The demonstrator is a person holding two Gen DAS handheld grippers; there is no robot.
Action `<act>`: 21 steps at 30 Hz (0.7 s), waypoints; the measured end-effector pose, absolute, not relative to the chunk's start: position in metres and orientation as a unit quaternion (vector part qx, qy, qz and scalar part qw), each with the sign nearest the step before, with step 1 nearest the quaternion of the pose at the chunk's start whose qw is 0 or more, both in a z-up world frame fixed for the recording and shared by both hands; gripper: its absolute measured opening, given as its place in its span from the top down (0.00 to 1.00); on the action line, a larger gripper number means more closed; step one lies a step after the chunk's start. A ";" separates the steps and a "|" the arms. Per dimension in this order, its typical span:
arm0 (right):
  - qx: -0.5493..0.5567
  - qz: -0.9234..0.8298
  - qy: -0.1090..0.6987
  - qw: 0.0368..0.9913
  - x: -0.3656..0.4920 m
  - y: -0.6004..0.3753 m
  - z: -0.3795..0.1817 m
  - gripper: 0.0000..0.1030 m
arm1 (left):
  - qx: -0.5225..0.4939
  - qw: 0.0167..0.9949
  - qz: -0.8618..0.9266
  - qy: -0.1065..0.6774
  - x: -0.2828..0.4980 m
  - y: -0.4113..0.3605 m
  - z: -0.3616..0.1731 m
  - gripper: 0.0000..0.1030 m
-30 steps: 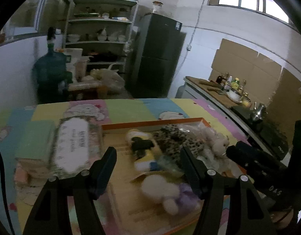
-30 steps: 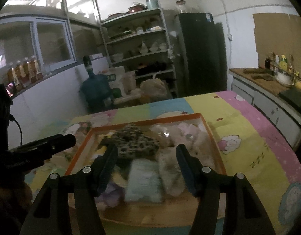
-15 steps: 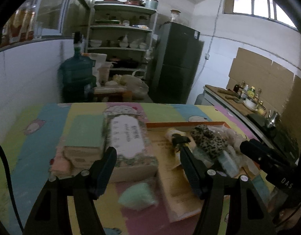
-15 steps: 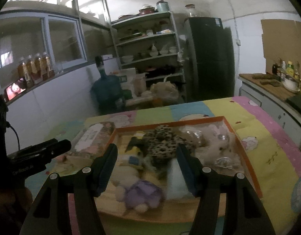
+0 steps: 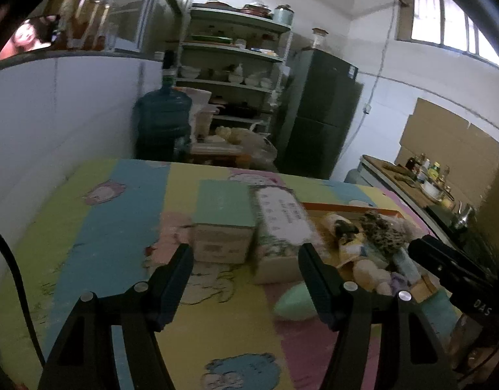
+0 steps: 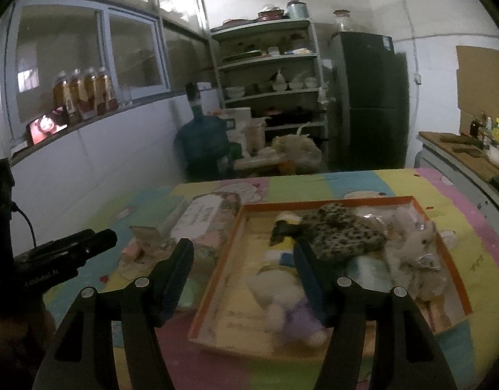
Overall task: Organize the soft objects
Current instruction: 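Open both grippers and withdraw them from the tray, then move both grippers toward the pink towel roll and mint-green sponge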
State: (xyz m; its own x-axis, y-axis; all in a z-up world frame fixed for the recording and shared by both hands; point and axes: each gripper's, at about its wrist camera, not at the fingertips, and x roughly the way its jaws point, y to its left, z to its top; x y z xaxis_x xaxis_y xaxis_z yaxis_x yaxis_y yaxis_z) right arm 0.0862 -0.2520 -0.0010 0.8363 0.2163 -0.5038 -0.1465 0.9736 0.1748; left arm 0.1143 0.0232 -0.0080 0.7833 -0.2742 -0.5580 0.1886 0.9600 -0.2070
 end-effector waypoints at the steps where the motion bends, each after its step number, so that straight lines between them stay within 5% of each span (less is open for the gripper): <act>1: 0.063 0.097 0.271 0.956 0.086 -0.247 -0.001 0.36 | -0.072 0.942 -0.120 0.305 0.114 0.029 -0.009 0.35; 21: 0.042 0.128 0.301 0.944 0.092 -0.183 -0.020 0.36 | -0.099 0.941 -0.092 0.312 0.105 0.096 -0.029 0.35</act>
State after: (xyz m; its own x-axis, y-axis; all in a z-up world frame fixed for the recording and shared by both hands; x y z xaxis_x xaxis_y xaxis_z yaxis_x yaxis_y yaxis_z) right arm 0.0925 -0.1825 -0.0197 0.7864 0.2670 -0.5570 -0.2169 0.9637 0.1556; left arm 0.1053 0.0963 -0.0285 0.7889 -0.2338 -0.5684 0.1105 0.9637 -0.2431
